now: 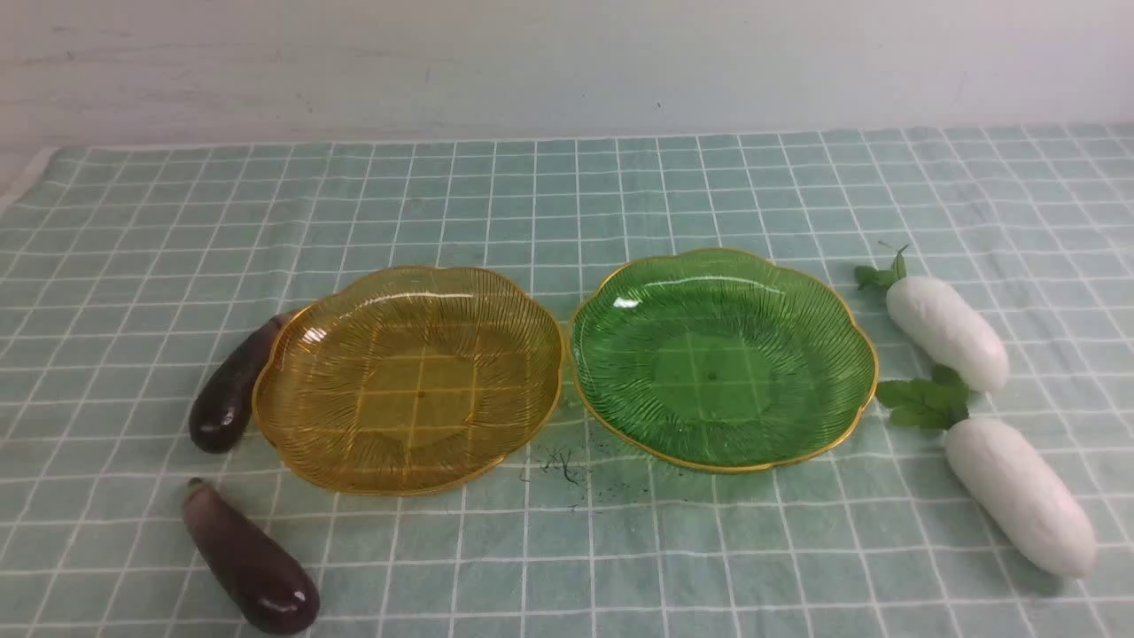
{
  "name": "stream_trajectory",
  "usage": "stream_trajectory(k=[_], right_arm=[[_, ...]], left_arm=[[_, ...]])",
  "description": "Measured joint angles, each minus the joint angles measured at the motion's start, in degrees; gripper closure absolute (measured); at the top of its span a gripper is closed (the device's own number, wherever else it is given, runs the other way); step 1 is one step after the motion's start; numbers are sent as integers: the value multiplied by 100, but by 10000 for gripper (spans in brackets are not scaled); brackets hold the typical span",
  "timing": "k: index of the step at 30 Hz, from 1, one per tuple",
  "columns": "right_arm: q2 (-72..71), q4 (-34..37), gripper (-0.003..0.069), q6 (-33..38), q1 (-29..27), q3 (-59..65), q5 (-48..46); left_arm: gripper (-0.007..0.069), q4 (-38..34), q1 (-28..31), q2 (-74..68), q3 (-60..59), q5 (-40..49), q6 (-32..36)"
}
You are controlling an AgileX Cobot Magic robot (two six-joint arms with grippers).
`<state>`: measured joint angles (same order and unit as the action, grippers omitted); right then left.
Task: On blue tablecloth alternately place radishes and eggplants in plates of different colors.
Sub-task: 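Place the white radish on the plate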
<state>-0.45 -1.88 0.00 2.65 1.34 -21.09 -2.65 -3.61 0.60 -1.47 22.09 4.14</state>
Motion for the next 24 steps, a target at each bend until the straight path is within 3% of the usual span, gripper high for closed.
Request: stream_trajectory(k=[24], right_arm=[[0, 0, 673, 0, 0, 0, 0]], left_arm=[[632, 0, 0, 0, 0, 0, 0]])
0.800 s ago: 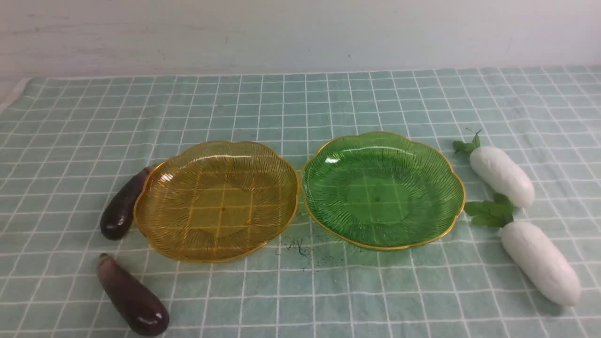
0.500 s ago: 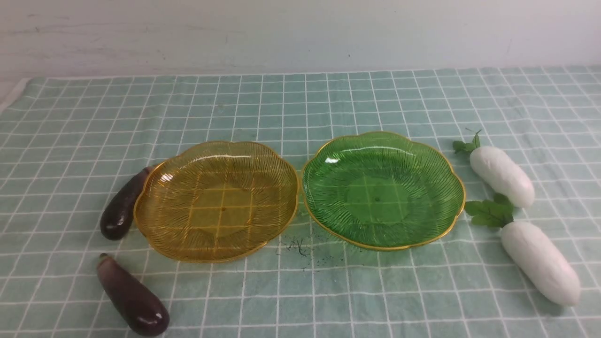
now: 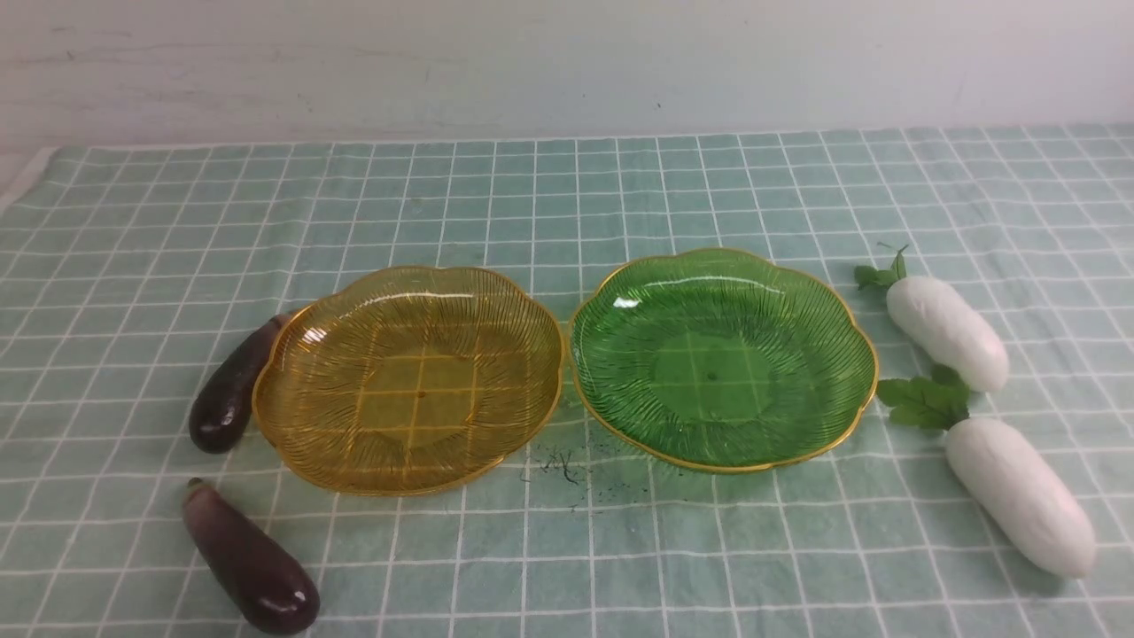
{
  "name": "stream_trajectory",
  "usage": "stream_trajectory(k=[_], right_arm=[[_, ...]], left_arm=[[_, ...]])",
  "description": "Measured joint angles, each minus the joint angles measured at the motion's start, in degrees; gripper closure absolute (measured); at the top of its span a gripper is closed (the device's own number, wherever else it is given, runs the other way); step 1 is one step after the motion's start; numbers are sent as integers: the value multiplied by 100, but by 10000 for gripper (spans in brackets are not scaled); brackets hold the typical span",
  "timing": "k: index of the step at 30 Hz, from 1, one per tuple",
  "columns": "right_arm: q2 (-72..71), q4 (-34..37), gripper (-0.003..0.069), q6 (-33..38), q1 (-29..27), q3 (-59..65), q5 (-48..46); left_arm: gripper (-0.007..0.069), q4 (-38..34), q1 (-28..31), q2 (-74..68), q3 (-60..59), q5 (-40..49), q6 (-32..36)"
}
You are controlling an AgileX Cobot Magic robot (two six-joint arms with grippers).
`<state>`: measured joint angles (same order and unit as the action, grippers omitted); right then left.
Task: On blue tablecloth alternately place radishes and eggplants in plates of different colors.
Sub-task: 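Place the white radish on the plate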
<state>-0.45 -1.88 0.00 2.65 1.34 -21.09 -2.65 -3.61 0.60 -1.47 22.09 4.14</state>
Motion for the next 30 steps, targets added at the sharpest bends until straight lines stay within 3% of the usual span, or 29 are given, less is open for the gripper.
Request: stream_trajectory(k=[22, 25, 27, 28, 30], right_arm=[[0, 17, 673, 0, 0, 8, 63], [0, 613, 673, -310, 0, 36, 266], [0, 1551, 673, -836, 0, 35, 390], [0, 2077, 673, -1166, 0, 35, 422], [0, 2795, 673, -1480, 0, 35, 441]], left_arm=[[632, -113, 0, 0, -5, -296, -65], [632, -1193, 0, 0, -11, -661, -830], [632, -2457, 0, 0, -12, -786, -1682], [632, -3426, 0, 0, -12, -801, -2189], [632, -4371, 0, 0, -17, -858, -2672]])
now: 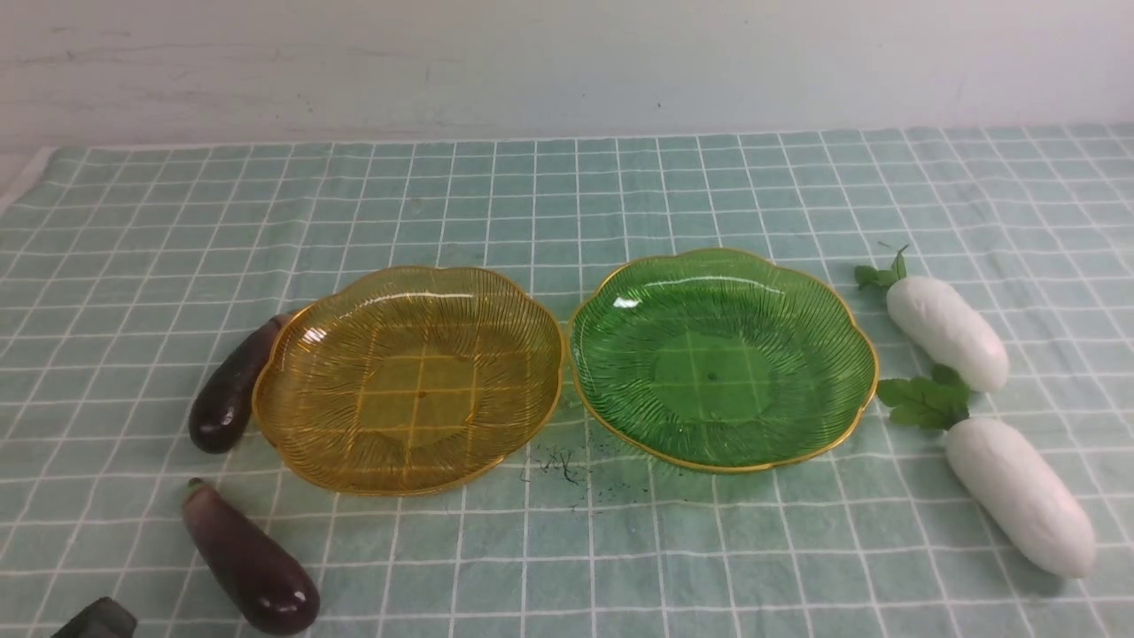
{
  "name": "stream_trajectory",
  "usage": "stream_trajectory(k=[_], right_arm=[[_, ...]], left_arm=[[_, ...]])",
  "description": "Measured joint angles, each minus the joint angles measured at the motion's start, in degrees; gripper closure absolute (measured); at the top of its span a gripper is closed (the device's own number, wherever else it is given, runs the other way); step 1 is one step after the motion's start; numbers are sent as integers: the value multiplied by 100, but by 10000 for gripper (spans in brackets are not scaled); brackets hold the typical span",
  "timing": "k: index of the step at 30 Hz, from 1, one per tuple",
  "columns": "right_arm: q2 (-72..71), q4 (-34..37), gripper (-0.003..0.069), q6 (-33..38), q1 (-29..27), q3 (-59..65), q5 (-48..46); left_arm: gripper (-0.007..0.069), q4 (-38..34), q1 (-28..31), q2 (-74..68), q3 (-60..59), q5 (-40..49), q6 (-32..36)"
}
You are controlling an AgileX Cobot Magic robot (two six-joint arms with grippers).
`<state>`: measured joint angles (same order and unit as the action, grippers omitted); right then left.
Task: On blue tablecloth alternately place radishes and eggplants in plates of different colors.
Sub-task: 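Place the white radish on the plate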
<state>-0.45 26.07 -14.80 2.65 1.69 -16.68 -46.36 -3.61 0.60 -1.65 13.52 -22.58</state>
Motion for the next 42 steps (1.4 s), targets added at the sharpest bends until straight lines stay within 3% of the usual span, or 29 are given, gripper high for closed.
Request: stream_trajectory(k=[5, 10, 14, 17, 22, 29, 32, 36, 42], right_arm=[[0, 899, 673, -212, 0, 0, 47], [0, 998, 673, 231, 0, 0, 142], [0, 1012, 673, 684, 0, -222, 117], [0, 880, 673, 1156, 0, -759, 120], [423, 264, 673, 2049, 0, -1874, -142], [2392, -516, 673, 2351, 0, -2499, -1740], [3097, -607, 673, 2384, 0, -2652, -2146], [5108, -886, 673, 2409, 0, -3437, -2991], [6749, -1320, 672, 2422, 0, -4560, -3318]], left_arm=[[632, -1067, 0, 0, 0, -243, -251], [632, -1297, 0, 0, 6, -438, -265], [632, -1348, 0, 0, 418, 112, -67], [632, -1348, 0, 0, 900, 483, 505], [632, -1350, 0, -577, 1776, 1059, 2177], [632, -1010, 0, -2975, 2347, 3009, 3731], [632, -761, 0, -3898, 2542, 3605, 4170], [632, -480, 0, -5592, 3046, 4216, 4874], [631, -424, 0, -6734, 3557, 4319, 5185]])
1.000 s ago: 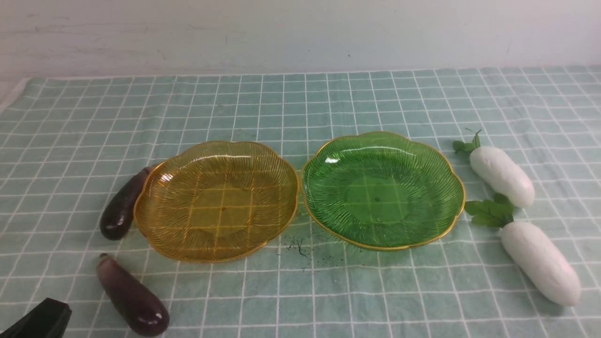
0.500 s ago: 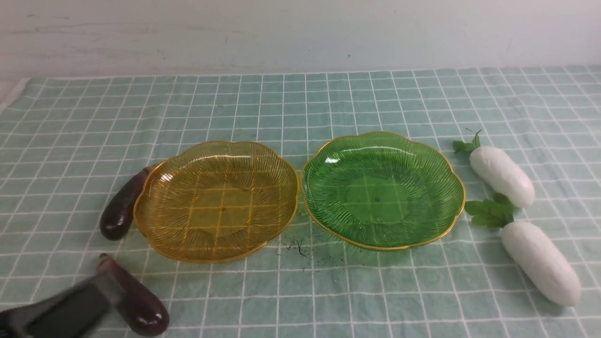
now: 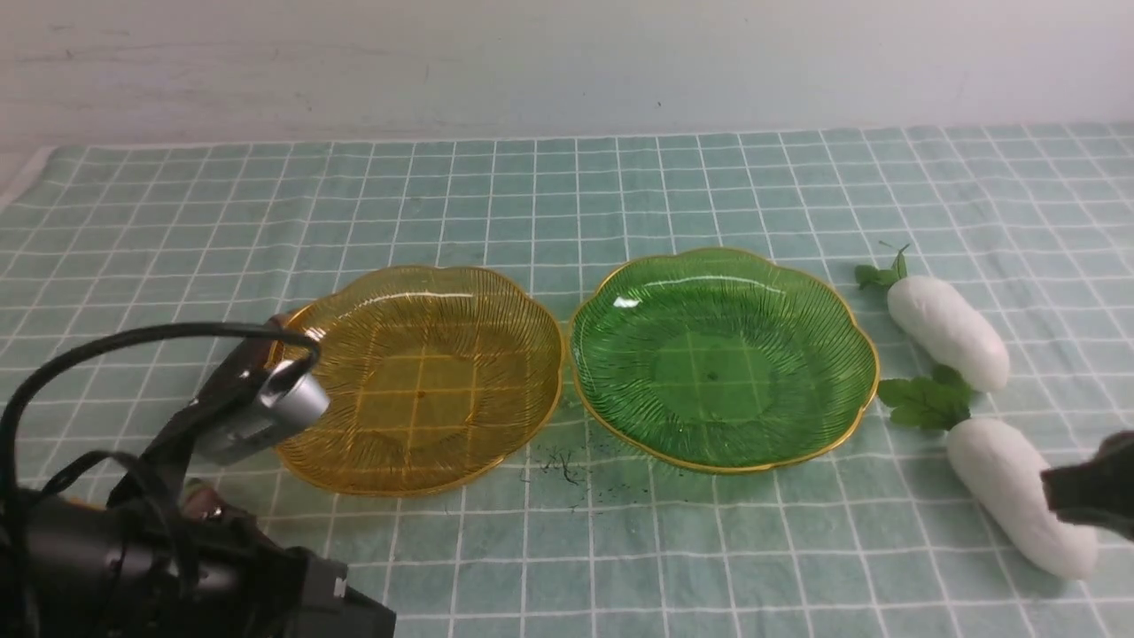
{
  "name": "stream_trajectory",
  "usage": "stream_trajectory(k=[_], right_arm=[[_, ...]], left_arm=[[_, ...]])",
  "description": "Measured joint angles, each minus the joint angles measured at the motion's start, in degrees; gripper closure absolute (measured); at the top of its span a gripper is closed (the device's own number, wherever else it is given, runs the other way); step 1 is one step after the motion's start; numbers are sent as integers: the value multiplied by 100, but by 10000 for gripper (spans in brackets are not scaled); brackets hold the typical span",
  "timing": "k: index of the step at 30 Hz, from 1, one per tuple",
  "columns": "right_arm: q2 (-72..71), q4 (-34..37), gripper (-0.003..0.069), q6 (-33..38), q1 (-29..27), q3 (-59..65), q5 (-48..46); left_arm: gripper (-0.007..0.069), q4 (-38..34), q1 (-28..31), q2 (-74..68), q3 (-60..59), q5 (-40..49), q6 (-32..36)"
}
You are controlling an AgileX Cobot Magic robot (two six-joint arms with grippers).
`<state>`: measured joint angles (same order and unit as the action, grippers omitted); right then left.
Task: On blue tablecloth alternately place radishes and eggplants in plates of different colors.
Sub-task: 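Place the white radish on the plate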
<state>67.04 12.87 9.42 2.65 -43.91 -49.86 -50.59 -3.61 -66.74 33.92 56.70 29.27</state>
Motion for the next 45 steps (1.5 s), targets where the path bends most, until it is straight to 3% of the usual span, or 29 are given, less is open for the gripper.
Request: stream_trajectory(k=[5, 10, 11, 12, 14, 18, 21, 28, 35, 37, 44, 45], right_arm=[[1016, -499, 635, 0, 0, -708, 5], [1859, -885, 482, 0, 0, -1216, 45], [2044, -991, 416, 0, 0, -1328, 74], [2069, -1017, 406, 0, 0, -1337, 75], [2339, -1127, 274, 0, 0, -1397, 172], [2732, -1226, 106, 0, 0, -1397, 388], [2990, -1287, 50, 0, 0, -1397, 487], [3348, -1407, 54, 0, 0, -1409, 535], [3362, -1486, 188, 0, 0, -1448, 610], [3362, -1572, 197, 0, 0, -1483, 549], [3362, -1565, 197, -114, 0, -2496, -797], [3362, -1332, 197, -176, 0, -2945, -1334]], left_arm=[[629, 5, 0, -344, 126, -19, 33], [628, 7, 0, -362, 140, -37, 33], [628, 7, 0, -362, 144, -37, 35], [628, 7, 0, -362, 144, -41, 35], [628, 7, 0, -362, 144, -52, 39], [628, 7, 0, -362, 144, -21, 39], [628, 7, 0, -362, 144, 7, 39], [628, 7, 0, -362, 144, 145, 51], [628, 7, 0, -362, 144, 192, 51], [628, 7, 0, -362, 144, 197, 56], [628, 7, 0, -362, 144, 197, 97], [628, 7, 0, -362, 144, 197, 97]])
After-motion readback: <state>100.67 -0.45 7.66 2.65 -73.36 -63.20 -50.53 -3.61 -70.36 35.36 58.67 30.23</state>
